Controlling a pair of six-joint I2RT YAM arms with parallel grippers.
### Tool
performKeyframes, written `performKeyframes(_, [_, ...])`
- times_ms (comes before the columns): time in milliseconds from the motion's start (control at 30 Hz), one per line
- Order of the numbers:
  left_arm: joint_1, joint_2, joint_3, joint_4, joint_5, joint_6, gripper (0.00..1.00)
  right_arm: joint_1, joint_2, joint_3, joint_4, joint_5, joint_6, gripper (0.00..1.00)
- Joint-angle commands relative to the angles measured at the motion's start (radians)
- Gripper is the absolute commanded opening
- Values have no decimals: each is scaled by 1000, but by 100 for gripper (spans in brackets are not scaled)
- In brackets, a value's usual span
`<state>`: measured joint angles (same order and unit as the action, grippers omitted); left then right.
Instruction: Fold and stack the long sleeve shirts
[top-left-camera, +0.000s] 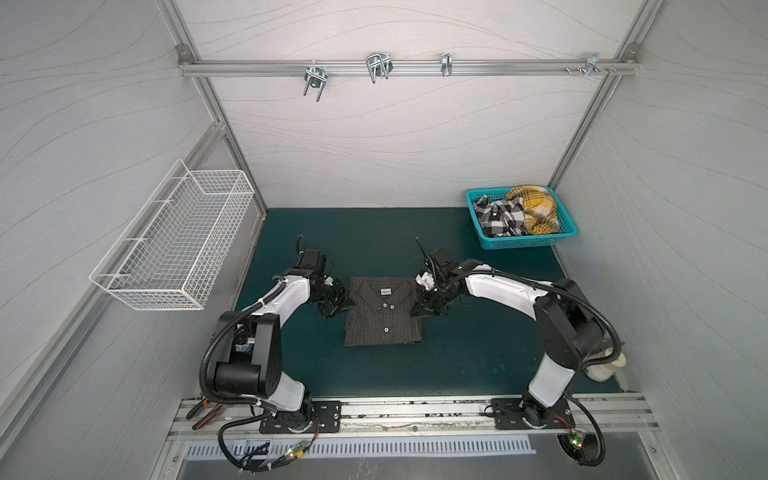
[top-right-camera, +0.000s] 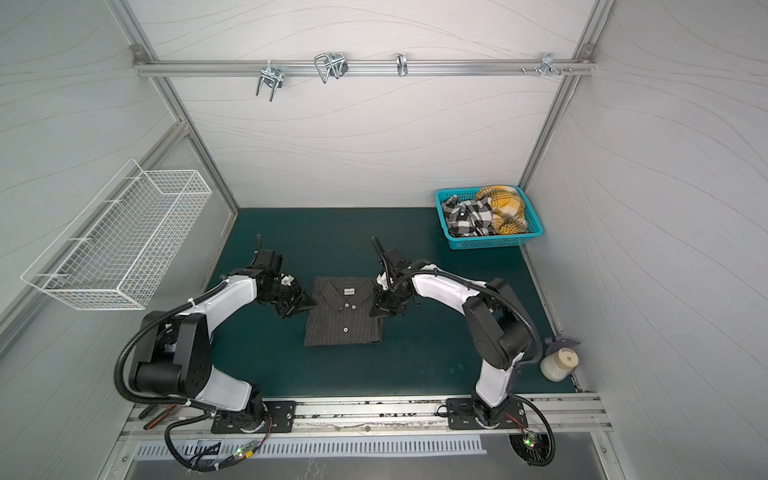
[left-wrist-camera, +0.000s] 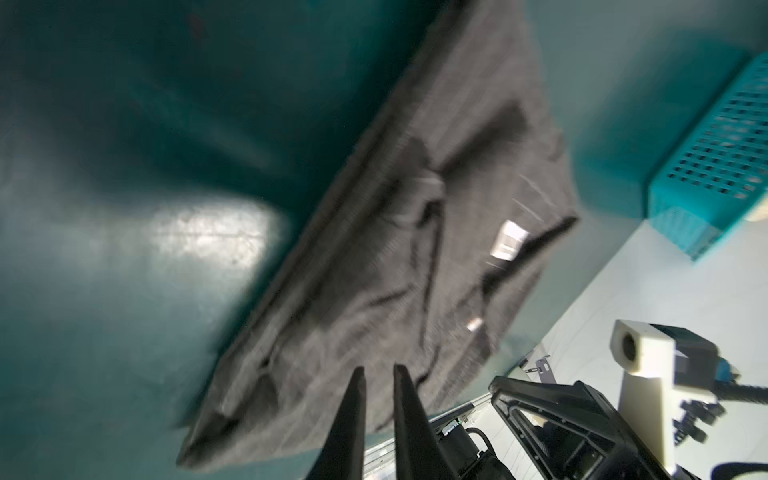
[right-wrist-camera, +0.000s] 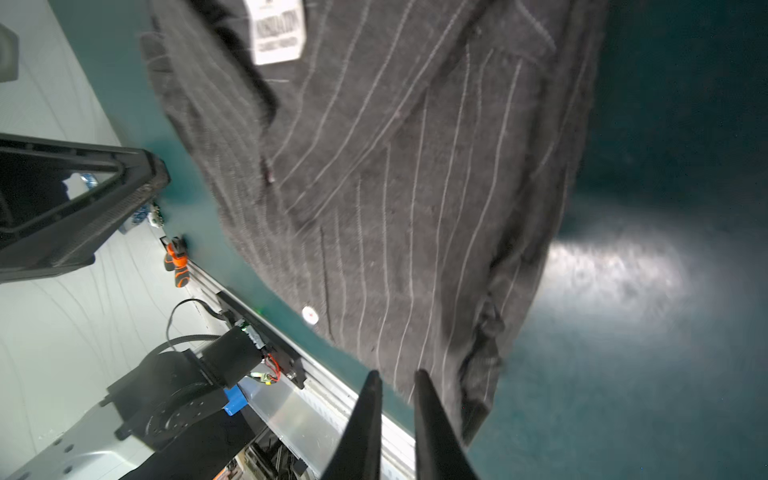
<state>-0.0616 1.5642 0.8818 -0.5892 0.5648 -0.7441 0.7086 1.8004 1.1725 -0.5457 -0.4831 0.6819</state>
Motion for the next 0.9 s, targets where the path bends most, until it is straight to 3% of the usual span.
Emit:
performKeyframes(0, [-5,63,14,61,0,-12,14,-15,67,-8,18,-12,-6,13])
performKeyframes(267, [-14,136,-24,108,-15,-7,12,-50,110,-126,111,-22,31,10])
performKeyframes(633, [-8,-17,72,-48,-66,32,17,-53,-43,86,-114,71,-35,16])
performKeyframes(867, [28,-56,128,-95,-76,56,18,-22,89,249,-135,67,-52,14])
